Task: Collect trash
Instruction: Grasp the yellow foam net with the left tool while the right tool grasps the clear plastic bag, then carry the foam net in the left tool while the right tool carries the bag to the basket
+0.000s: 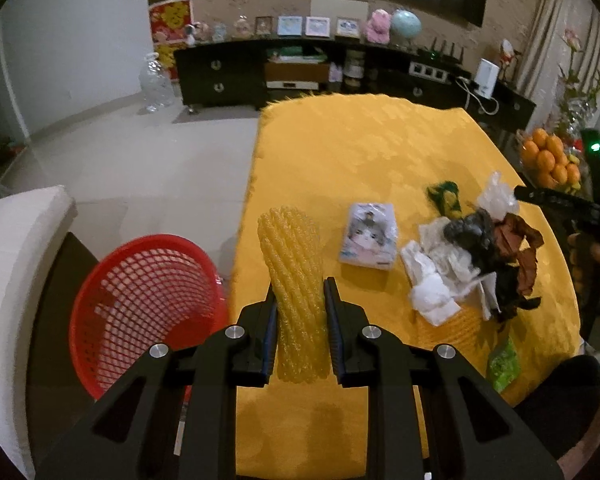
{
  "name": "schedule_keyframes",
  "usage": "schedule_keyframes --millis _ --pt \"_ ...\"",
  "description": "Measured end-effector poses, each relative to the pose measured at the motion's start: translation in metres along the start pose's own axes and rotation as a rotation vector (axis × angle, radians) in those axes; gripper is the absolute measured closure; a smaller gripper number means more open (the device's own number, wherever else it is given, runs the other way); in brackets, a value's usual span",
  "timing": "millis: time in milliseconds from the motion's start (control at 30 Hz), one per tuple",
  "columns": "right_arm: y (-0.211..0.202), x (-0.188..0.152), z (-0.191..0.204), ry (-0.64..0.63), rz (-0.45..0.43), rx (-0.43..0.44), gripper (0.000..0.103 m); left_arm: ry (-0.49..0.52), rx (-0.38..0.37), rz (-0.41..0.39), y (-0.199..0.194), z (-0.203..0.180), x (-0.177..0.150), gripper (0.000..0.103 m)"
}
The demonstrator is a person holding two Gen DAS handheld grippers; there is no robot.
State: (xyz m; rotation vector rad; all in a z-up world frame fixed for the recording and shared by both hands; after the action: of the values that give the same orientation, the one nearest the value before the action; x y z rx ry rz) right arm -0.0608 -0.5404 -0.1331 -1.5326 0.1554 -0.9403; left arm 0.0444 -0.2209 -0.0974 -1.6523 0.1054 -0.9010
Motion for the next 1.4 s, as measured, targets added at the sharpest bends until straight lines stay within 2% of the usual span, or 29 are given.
schedule_keyframes --millis 133,300,533,767,1000,1200,1400 --pt "0.03 0.008 0.003 -0.008 0.062 -0.002 0.013 -0.021 0.024 -0.006 -0.003 0.011 0.0 0.083" --pt "0.057 0.006 0.007 -0.032 0.149 0.015 0.038 -0.05 0.05 -0.006 -0.006 0.025 -0.001 0.083" --pt "0.054 0.003 0.005 -0.033 0.117 -0.002 0.054 -0.072 0.075 -0.015 -0.011 0.036 -0.002 0.083" --pt "-0.001 0.01 0.01 -0.057 -0.016 -0.014 0.054 -0.078 0.089 -0.063 -0.03 0.041 -0.001 0.083" --pt "-0.069 0.0 0.048 -0.127 -0.132 0.033 0.054 -0.109 0.108 -0.123 -0.055 0.056 0.0 0.083" --pt "-0.106 -0.018 0.087 -0.179 -0.171 0.104 0.054 -0.156 0.143 -0.168 -0.078 0.076 -0.002 0.083" --pt "-0.132 -0.038 0.142 -0.264 -0.19 0.186 0.054 -0.204 0.175 -0.199 -0.099 0.1 -0.009 0.083"
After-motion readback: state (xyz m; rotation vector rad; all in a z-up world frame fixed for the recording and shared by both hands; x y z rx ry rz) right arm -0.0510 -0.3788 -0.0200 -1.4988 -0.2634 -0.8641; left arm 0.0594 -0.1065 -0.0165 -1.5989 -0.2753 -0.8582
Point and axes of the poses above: each gripper's, at about its wrist camera, not at the fingertips, and y roughly the way its jaws point, z to its left, x to its top, the point moved 3 cm from there along y, roughly the way its jaws point, and after that the axes turned 9 degrees about z, right-handed, at the moved point
